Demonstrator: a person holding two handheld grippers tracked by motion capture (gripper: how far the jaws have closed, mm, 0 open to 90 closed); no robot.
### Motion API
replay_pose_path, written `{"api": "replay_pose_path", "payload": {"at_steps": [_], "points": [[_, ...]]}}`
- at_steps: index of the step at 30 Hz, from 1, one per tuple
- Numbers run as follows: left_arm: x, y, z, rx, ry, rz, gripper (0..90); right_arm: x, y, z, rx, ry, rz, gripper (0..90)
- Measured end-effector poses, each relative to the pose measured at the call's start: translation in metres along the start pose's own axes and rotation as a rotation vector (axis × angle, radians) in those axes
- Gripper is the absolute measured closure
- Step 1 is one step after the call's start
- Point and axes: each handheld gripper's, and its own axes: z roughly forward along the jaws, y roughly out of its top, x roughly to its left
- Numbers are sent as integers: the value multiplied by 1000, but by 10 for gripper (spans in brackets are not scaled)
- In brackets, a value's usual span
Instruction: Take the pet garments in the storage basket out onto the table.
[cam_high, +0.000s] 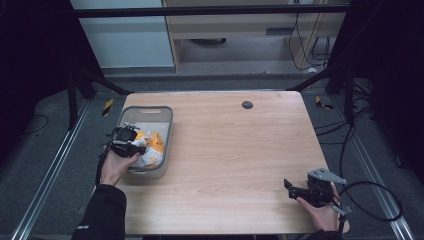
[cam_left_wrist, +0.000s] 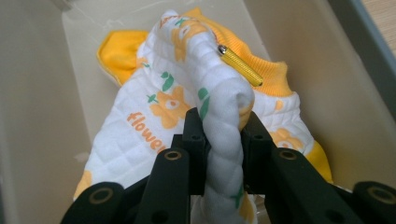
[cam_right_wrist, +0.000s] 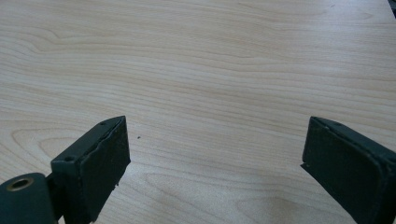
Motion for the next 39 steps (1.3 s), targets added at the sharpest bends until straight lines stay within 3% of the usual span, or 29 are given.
{"api": "replay_pose_path", "payload": {"at_steps": [29, 39], "points": [[1, 15, -60, -124, -3, 39, 762, 1, 0, 0, 0, 0, -6, 77], [1, 19, -78, -128, -5, 63, 762, 1, 0, 0, 1, 0, -7, 77]]}}
